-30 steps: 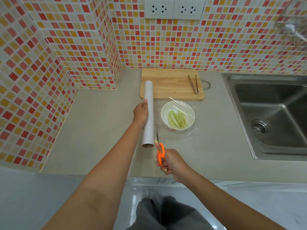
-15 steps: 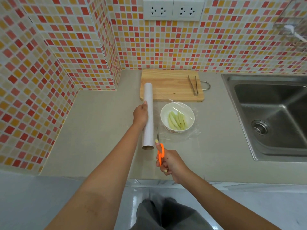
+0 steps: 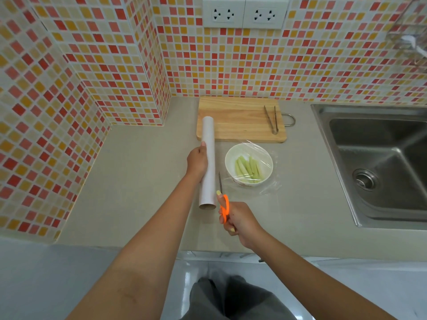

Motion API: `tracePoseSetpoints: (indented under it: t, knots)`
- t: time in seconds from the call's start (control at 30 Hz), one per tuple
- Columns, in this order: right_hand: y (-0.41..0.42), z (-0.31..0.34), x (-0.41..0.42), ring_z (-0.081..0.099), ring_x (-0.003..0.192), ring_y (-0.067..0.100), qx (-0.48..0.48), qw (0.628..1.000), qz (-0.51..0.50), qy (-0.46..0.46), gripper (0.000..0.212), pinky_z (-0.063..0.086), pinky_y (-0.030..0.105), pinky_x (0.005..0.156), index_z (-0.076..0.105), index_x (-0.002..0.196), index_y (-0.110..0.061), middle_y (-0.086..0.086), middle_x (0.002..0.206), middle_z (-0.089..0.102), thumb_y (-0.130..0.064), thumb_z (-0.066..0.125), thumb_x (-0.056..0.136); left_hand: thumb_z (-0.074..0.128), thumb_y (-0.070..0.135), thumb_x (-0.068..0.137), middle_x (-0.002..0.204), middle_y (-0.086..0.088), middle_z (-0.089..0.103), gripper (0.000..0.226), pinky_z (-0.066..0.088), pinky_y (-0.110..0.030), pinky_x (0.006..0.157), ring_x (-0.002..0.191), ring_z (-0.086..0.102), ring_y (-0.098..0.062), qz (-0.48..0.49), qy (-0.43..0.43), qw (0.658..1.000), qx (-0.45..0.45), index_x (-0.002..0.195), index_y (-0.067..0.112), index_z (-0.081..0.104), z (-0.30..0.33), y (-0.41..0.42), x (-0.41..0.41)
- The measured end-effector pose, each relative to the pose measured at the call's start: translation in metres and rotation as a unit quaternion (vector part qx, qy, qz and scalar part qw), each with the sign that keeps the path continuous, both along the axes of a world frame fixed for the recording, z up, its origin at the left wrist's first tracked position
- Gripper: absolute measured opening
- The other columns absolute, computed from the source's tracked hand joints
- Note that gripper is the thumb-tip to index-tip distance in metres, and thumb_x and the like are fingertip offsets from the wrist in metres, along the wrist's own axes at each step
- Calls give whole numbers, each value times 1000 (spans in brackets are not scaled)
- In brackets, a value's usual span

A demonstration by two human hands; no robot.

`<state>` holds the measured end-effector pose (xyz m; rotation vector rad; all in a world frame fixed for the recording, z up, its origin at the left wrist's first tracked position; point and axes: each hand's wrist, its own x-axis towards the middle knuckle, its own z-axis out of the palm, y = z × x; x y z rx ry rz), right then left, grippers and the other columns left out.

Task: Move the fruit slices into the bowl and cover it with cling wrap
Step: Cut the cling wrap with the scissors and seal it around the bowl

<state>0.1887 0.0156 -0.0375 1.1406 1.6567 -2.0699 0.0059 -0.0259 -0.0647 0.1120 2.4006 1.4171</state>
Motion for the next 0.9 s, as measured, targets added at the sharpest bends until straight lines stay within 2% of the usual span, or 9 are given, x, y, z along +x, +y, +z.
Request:
tracePoseSetpoints:
  t: [0.13, 0.37, 0.6, 0.7, 0.9]
  knots:
    - [2, 1, -3, 29, 34, 14, -1, 1000, 11, -18, 56, 19, 16, 36, 50, 73, -7, 10, 57, 56, -62, 57, 81, 29, 36, 104, 60, -1, 35, 50, 23, -32, 51, 56, 33, -15, 1, 2, 1000, -1, 59, 15, 30, 0, 1, -1]
    - [8, 1, -15, 28, 34, 15, -1, 1000, 22, -5, 56, 16, 18, 40, 50, 60, -13, 8, 54, 52, -66, 57, 78, 29, 35, 105, 60, -1, 33, 50, 22, -33, 52, 54, 31, -15, -7, 5, 1000, -6, 59, 16, 28, -2, 0, -1]
    - [11, -6, -18, 24, 32, 12, 6, 1000, 8, 12, 51, 14, 19, 42, 47, 58, -14, 5, 52, 52, -56, 60, 83, 29, 34, 105, 59, -1, 34, 51, 22, -34, 55, 55, 32, -15, -4, 3, 1000, -6, 58, 16, 29, -2, 0, -2]
    - [13, -6, -20, 26, 32, 14, 12, 1000, 20, 3, 54, 16, 18, 41, 49, 57, -13, 7, 53, 53, -61, 59, 81, 29, 34, 105, 59, 0, 35, 50, 22, -33, 50, 54, 32, -14, -2, 3, 1000, -3, 58, 16, 30, -2, 1, -2]
    - [18, -3, -31, 28, 31, 15, 13, 1000, 25, 9, 57, 18, 17, 38, 47, 57, -13, 8, 54, 53, -64, 56, 81, 29, 35, 105, 61, 0, 36, 50, 24, -32, 51, 56, 34, -16, -3, -5, 1000, 4, 59, 16, 33, -1, 2, -2]
